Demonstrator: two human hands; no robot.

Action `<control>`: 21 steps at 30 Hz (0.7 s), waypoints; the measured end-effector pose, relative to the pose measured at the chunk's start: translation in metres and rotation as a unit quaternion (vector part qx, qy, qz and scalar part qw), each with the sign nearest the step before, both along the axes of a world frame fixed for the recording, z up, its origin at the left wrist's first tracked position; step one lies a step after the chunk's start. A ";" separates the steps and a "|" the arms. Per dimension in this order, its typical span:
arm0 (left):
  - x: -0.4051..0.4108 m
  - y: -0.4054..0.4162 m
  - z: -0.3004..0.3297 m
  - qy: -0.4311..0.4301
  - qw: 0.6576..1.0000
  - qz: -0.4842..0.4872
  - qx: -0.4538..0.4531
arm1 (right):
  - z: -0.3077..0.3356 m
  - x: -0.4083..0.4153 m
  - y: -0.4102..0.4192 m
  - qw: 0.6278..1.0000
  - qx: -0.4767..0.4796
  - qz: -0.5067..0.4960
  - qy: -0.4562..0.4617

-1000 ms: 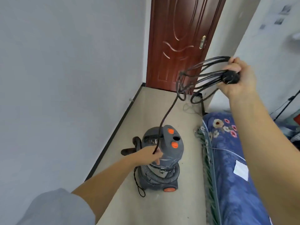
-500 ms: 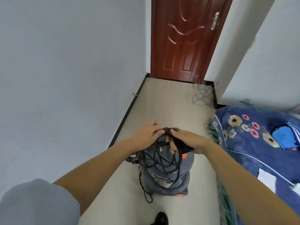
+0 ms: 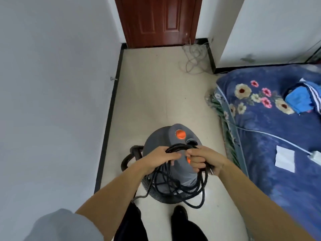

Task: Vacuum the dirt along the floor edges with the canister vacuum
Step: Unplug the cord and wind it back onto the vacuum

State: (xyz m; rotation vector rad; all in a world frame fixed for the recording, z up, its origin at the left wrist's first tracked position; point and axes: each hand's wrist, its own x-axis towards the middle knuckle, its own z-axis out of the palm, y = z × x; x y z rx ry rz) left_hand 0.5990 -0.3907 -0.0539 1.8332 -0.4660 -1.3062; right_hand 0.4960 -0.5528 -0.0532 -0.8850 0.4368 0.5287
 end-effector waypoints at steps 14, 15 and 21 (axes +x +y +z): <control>0.061 -0.001 -0.141 0.293 0.934 0.188 0.074 | -0.107 0.066 0.126 0.720 -0.627 0.113 0.275; 0.063 0.003 -0.147 0.326 0.922 0.195 0.081 | -0.109 0.070 0.128 0.721 -0.622 0.120 0.281; 0.069 0.006 -0.167 0.411 0.901 0.113 0.087 | -0.130 0.073 0.136 0.749 -0.581 0.024 0.318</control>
